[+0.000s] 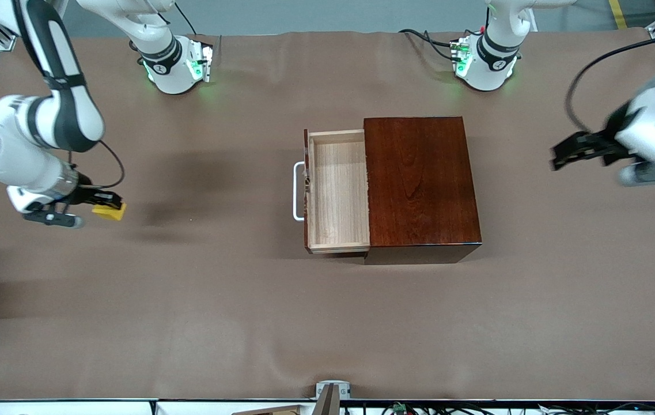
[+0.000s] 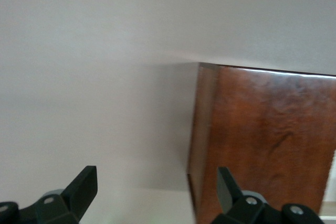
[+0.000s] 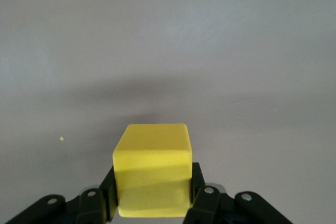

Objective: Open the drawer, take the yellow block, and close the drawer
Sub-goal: 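Set the cube on the table while the left gripper reaches the drawer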

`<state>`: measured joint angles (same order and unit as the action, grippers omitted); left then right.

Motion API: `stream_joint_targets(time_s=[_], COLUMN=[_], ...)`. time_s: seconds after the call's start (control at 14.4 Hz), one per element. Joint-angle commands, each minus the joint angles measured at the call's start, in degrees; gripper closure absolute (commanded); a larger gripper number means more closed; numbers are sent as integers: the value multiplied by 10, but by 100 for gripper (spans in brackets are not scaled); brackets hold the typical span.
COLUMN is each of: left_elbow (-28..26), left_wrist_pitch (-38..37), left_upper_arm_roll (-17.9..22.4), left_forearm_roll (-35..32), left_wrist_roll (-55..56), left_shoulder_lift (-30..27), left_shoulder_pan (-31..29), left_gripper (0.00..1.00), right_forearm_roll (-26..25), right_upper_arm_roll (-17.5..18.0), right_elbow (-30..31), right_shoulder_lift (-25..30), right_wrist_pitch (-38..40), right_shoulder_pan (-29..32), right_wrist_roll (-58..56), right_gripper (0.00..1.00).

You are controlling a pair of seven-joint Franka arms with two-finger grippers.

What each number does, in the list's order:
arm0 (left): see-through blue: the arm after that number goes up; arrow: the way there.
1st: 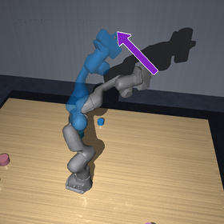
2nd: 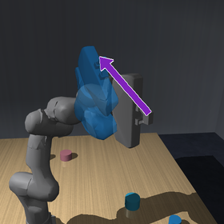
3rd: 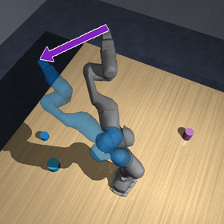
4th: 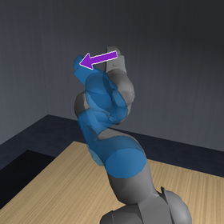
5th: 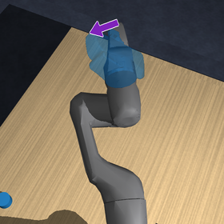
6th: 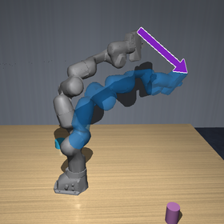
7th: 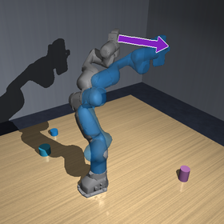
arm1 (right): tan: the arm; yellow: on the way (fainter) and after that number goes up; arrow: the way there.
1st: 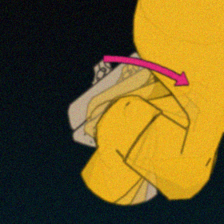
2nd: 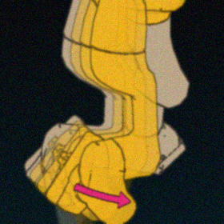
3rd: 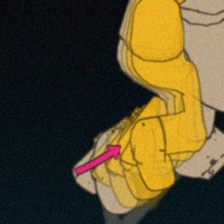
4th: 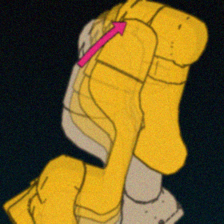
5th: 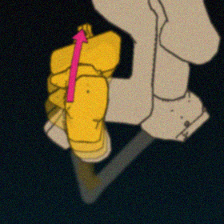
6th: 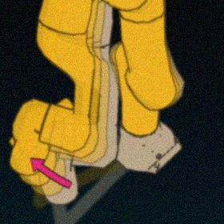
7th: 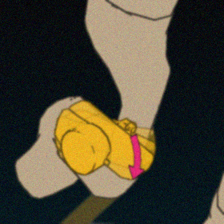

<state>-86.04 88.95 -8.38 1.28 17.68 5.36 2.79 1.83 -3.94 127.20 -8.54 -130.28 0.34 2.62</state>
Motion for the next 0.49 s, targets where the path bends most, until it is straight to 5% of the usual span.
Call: stream_joint_targets(time_s=[0.0, 0.42], left_elbow=[37, 73], left_wrist_pitch=[3, 32], left_upper_arm_roll=[-20, -20], left_forearm_roll=[4, 0], left_wrist_roll=[102, 395], left_shoulder_lift=[39, 141], left_shoulder_pan=[41, 198], left_gripper=[0, 0], right_forearm_roll=[-3, 44], right_upper_arm_roll=[2, 4], right_elbow=[5, 5], right_shoulder_lift=[-28, -124], right_wrist_pitch=[-18, -104], right_shoulder_pan=[-44, -88], right_wrist_roll=[9, 23], right_gripper=[86, 86])
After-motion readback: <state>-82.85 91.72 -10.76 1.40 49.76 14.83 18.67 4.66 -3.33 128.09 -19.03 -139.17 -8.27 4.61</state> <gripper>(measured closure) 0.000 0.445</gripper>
